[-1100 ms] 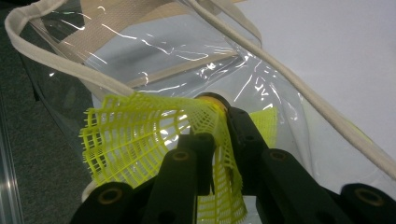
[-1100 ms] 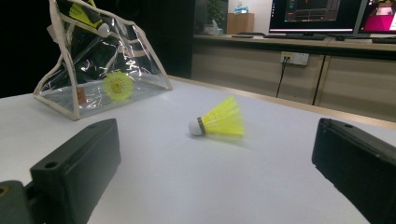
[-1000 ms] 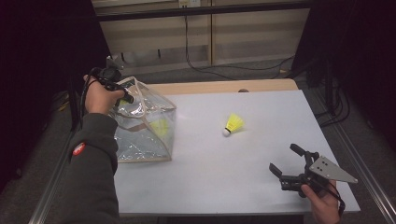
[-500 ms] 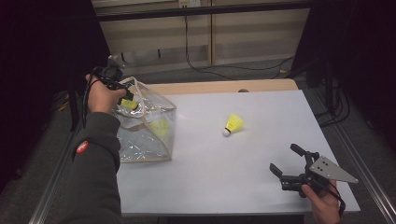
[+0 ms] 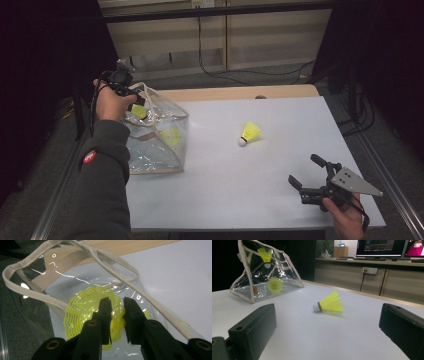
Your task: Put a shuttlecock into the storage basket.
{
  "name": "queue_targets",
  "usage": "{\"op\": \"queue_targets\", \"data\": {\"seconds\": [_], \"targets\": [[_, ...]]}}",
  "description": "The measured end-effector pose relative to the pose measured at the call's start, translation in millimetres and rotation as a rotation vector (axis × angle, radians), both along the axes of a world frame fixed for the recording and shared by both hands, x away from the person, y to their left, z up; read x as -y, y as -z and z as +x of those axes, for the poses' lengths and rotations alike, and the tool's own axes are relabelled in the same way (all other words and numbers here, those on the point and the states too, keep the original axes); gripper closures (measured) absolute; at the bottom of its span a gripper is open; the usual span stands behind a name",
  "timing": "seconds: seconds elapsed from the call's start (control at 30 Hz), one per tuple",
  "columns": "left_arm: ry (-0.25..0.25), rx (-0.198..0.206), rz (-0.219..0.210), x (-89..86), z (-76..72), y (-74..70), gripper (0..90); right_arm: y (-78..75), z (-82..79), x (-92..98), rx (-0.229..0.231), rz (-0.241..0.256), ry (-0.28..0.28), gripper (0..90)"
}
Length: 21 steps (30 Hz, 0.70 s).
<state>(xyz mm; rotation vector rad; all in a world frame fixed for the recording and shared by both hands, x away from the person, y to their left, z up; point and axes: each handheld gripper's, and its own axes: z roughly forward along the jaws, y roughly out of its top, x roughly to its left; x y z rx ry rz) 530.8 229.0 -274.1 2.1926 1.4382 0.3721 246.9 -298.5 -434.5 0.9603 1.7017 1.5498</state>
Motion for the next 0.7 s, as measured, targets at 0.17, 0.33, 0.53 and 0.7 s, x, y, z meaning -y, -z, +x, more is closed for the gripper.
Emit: {"op": "queue_targets", "data": {"seconds": [0.17,0.33,0.53,0.7], "targets": [[0.004,0.010,-0.014,1.2,0.2,-0.9,71.9,0.1,0.1,0.7,-0.001,-0.001,0.002,0.9],[-0.011,0.026,-0.030,-0.5,-1.4,-2.9,68.9,0.2,0.2,0.5,-0.003,-0.002,0.001,0.9],[-0.022,0.033,-0.060,-4.0,-6.5,-8.8,65.0,0.3,0.3,0.3,-0.001,-0.001,0.000,0.9],[-0.016,0.025,-0.090,-5.2,-10.9,-12.2,61.9,-0.1,0.1,-0.1,0.000,-0.001,0.000,0.9]]}}
